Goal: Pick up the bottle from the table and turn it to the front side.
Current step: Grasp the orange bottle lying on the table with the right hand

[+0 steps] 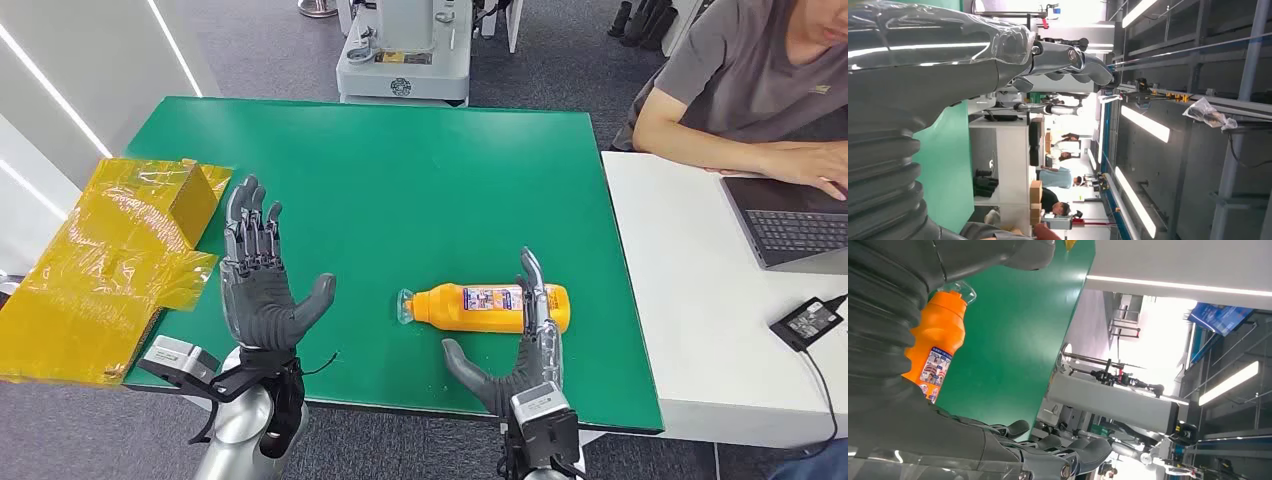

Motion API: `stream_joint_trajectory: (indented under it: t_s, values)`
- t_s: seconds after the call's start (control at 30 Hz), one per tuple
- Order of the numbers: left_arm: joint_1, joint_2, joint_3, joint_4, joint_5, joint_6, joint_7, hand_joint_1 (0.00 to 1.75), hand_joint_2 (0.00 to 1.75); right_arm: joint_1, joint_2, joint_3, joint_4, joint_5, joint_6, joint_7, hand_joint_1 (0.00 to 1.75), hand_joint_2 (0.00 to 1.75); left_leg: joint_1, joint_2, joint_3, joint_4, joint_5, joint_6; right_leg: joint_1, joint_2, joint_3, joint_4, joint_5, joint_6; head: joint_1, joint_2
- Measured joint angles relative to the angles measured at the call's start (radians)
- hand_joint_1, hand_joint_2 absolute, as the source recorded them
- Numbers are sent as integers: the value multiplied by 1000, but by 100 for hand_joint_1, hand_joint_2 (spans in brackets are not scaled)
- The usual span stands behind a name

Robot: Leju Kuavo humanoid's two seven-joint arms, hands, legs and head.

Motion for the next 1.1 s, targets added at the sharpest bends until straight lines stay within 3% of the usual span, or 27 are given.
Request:
stream_joint_trajectory:
  t_s: [0.17, 0.4, 0.57, 0.8, 1.1]
  values:
    - [0, 0, 0, 0, -4, -5, 0, 0, 175, -2, 0, 0, -1, 36, -6, 12, 0, 175, 0, 0, 0, 0, 0, 0, 0, 0, 0, 0, 0, 0, 0, 0]
    - [2, 0, 0, 0, -10, -19, 0, 0, 175, -28, -23, -19, -20, 218, 11, 95, 0, 175, 0, 0, 0, 0, 0, 0, 0, 0, 0, 0, 0, 0, 0, 0]
    - [1, 0, 0, 0, -17, -38, 0, 0, 175, -73, -53, -45, -35, 359, 84, 167, 0, 175, 0, 1, 0, 0, 0, 0, 0, 0, 0, 0, 0, 0, 0, 0]
    - [-15, -8, 0, 0, -33, -84, 20, 0, 175, -250, -132, -47, -14, 541, 322, 311, 0, 175, 0, 1, 1, 1, 1, 0, 0, 1, 0, 0, 1, 0, 0, 0]
    - [-21, -10, 0, 0, -36, -90, 20, 0, 175, -333, -170, -43, 14, 565, 374, 338, 0, 175, 0, 1, 0, 1, 1, 0, 0, 1, 0, 0, 1, 0, 0, 0]
